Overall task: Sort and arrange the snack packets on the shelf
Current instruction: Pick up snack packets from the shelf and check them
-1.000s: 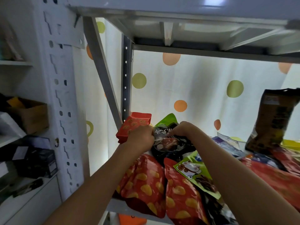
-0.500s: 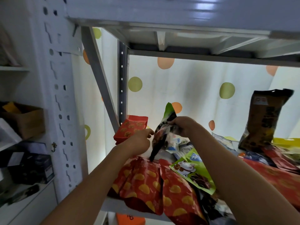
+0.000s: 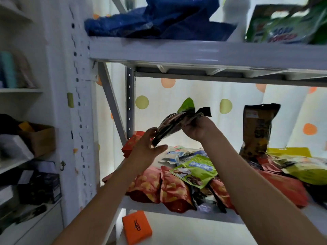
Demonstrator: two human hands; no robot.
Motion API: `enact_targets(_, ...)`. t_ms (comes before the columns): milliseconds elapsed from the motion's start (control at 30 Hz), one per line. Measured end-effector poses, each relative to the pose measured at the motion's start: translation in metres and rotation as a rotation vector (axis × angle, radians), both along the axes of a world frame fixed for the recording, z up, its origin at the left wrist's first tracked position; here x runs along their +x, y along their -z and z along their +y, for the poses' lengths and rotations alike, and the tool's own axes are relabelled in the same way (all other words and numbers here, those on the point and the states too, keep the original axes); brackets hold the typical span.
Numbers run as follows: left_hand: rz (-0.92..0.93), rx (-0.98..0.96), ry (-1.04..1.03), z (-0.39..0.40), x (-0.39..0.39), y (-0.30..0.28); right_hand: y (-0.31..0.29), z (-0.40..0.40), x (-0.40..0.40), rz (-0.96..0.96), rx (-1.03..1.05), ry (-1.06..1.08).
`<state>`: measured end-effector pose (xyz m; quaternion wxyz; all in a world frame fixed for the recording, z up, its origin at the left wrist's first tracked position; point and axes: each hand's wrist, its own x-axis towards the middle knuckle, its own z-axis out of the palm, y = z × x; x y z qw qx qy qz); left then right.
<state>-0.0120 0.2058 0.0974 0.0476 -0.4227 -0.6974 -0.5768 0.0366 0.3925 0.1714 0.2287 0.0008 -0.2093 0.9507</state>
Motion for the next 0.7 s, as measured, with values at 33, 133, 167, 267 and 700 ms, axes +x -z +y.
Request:
enact_targets(33, -0.065, 0.109, 0.047, -0.006, 0.01, 0.003, 0.001, -0.012, 0.009, -0.016, 0.021, -0.01)
enact_targets(133, -0.097, 0.232, 0.076, -0.028, 0.045, 0.006, 0.005, -0.048, 0.035, -0.1, 0.218, -0.081)
enact_targets(167, -0.14, 0.294, 0.073, -0.034, 0.056, 0.006, 0.008, -0.059, 0.046, -0.156, 0.331, -0.103)
enact_targets(267, -0.17, 0.388, 0.058, -0.053, 0.084, -0.001, 0.018, -0.08, 0.075, -0.332, 0.661, -0.071)
enact_targets(700, -0.234, 0.36, 0.087, -0.12, 0.156, -0.003, 0.034, -0.152, 0.2, -0.663, 1.382, 0.88)
